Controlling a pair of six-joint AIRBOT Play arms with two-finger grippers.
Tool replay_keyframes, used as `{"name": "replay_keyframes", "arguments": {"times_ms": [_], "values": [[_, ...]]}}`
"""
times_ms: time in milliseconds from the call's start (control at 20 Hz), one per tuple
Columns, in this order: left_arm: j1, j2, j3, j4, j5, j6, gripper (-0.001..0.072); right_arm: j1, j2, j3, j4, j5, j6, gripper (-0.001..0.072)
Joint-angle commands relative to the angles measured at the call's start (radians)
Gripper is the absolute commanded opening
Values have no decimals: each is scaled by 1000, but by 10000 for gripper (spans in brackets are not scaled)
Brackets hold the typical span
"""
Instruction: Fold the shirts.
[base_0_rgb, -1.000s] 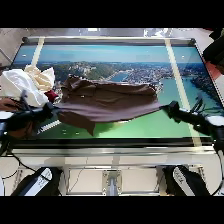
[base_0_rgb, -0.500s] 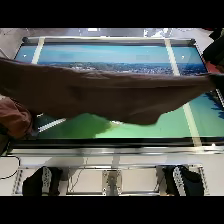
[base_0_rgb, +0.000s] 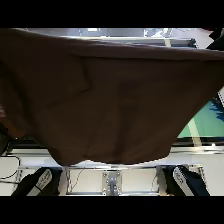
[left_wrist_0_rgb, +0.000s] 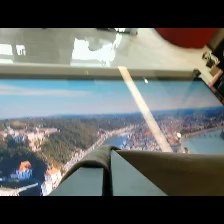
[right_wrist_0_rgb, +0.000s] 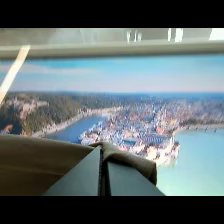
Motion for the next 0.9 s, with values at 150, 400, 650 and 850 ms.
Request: {"name": "replay_keyframes", "arguments": {"times_ms": [150, 400, 650, 850], "values": [[-299, -420, 17, 510, -3, -106, 8, 149, -378, -113, -27, -41, -51, 4], [-315, -753, 17, 519, 109, -106, 8, 246, -679, -179, -77, -264, -40, 5], [-313, -872, 17, 530, 217, -124, 8, 279, -837, -176, -35, -413, -16, 5], [-313, -834, 16, 599, 127, -124, 8, 282, -803, -175, -91, -327, -6, 5]]}}
